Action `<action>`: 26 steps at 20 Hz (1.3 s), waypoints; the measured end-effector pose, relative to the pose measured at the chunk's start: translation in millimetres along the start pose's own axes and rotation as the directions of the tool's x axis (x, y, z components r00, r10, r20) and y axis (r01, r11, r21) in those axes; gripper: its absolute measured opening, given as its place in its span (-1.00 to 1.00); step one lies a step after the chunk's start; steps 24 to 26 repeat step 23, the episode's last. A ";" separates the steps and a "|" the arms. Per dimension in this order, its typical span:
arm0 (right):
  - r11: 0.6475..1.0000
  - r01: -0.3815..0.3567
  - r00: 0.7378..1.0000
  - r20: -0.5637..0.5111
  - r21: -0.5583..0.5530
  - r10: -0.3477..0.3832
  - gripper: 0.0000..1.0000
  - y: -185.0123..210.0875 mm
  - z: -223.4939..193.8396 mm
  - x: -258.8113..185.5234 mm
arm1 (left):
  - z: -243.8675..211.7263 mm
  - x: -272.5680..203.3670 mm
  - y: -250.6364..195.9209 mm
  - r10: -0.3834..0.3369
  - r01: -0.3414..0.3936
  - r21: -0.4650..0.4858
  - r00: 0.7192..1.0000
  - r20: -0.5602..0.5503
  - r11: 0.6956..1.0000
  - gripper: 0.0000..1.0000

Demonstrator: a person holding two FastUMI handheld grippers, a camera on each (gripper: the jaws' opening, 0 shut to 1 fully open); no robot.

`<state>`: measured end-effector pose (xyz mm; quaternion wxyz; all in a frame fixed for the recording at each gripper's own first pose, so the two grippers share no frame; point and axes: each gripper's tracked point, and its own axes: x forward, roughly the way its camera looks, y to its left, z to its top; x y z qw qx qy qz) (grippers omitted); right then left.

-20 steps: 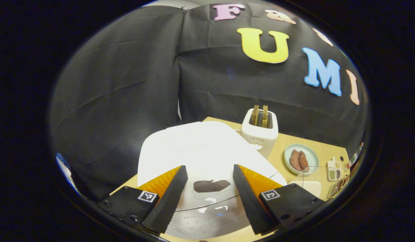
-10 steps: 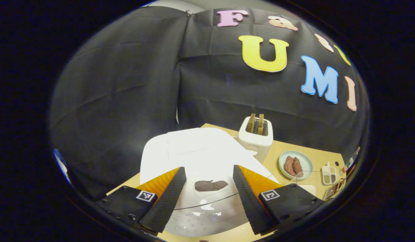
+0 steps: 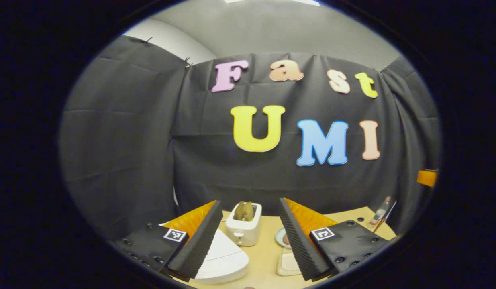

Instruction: Close the left gripper, press the button to open the rice cooker; take a wooden spoon from the chopstick holder with the right hand, scoop a spoonful of rice and pour it into the rice cooker, then put the wooden spoon back into the chopstick holder.

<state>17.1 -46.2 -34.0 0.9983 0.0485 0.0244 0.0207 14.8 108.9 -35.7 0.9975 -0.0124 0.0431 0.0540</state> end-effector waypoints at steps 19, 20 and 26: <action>0.998 -0.011 0.997 0.072 -0.057 0.015 0.97 60.7 24.4 -52.8 | 42.7 -70.8 -64.0 -0.191 0.182 0.071 0.971 0.142 0.981 0.97; 0.998 -0.005 0.997 0.075 -0.058 0.010 0.96 61.4 25.2 -55.1 | 41.1 -70.9 -61.8 -0.197 0.188 0.074 0.970 0.145 0.979 0.97; 0.998 0.026 0.997 0.070 -0.053 -0.022 0.96 57.0 20.0 -63.4 | 35.3 -73.6 -59.4 -0.216 0.207 0.071 0.965 0.149 0.976 0.97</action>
